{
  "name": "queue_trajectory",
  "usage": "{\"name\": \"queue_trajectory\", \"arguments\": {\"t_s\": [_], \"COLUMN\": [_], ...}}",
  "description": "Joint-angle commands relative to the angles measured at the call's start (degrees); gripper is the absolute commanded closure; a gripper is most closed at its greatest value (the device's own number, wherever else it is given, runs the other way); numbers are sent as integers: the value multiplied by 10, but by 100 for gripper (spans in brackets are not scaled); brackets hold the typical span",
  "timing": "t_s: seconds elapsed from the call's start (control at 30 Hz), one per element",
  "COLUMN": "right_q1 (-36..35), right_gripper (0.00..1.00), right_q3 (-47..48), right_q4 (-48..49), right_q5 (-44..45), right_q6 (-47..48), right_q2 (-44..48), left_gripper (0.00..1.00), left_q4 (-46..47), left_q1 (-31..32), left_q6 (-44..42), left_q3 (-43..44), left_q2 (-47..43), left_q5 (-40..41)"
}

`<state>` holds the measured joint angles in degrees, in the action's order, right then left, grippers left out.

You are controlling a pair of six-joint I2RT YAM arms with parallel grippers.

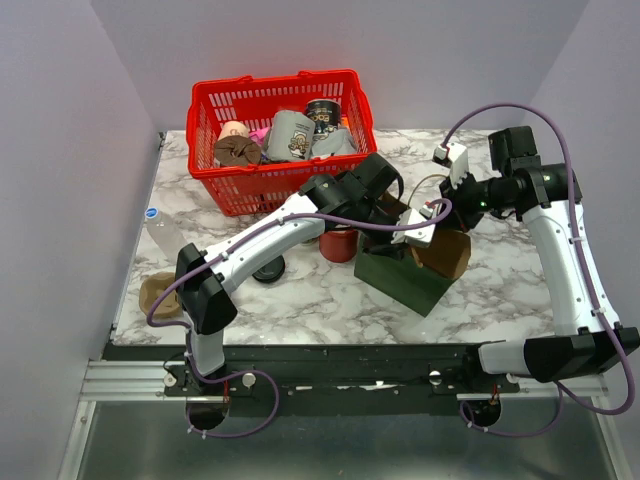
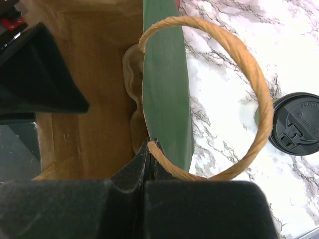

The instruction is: Pack the takeout coffee

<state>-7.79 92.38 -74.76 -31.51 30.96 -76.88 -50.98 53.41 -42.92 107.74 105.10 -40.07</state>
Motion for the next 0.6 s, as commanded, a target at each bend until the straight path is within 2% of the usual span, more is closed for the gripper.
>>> {"name": "queue_trajectory", "arguments": {"t_s": [0.0,0.03,0.2,0.27,0.4,0.57], "right_q1": [1,1,1,1,1,2], "right_gripper": [99,99,99,100,99,99], "right_q3": [22,31,91,108,199,228], "right_q4": [-11,-21,-57,-59,-87,-85], "right_q5": [-24,-32,-28,-29,-47,-61], "right_q6": [4,15,50,47,31,24], "right_q2": [0,2,21,21,2,5], "left_gripper": [93,99,100,100,100,100], "left_q4": [-58,-56,-11,-7,-25,-79], "left_q1": [12,13,28,39,42,48], "left_q6": [6,21,112,125,143,129], "left_q3": [35,35,61,69,130,201], "left_q2": [-30,-36,-80,-92,-88,-65], "left_q5": [-11,-16,-33,-25,-21,-16]}}
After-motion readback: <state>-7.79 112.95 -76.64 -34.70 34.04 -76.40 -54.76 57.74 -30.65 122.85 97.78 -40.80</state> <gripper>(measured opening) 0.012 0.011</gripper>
